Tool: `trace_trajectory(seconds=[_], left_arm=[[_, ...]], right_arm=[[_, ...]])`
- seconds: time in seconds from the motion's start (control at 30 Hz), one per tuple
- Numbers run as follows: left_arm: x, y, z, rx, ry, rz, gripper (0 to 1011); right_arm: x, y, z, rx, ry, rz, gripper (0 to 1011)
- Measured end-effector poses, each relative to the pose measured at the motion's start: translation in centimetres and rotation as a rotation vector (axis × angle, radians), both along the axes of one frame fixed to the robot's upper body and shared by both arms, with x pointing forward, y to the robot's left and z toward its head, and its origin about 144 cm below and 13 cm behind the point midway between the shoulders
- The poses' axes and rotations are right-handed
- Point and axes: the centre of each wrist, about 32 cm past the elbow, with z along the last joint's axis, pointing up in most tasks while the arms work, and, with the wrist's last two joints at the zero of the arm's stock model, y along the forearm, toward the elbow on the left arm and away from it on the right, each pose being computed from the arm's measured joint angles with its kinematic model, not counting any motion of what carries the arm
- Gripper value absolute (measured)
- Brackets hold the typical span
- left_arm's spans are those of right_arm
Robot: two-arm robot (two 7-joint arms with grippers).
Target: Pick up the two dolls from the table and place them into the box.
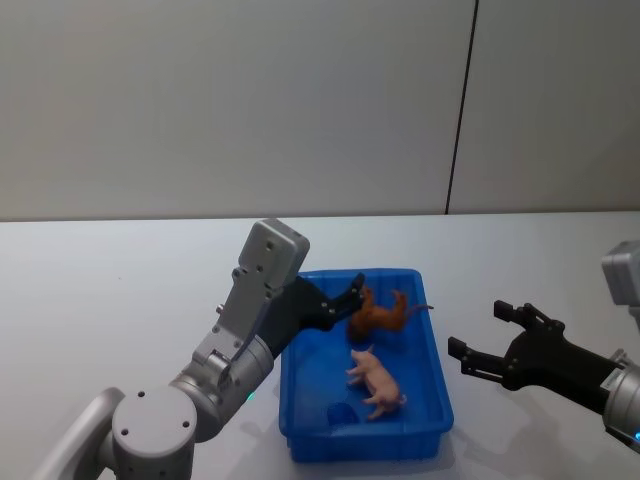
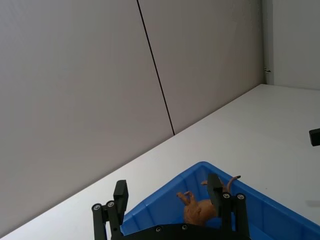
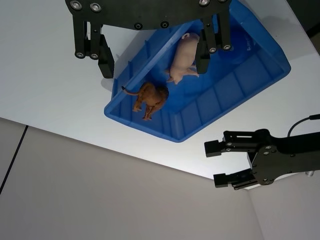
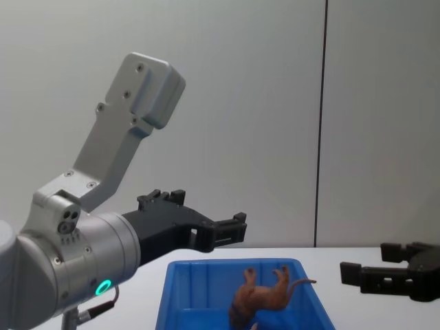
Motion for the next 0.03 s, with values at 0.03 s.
trace_trajectory(seconds=[0.03], left_arm=[[0.01,0.00,0.01,-0.002,-0.002,-0.001,1001]], right_arm=[[0.00,0.00,0.00,0.000,0.000,0.000,1001]])
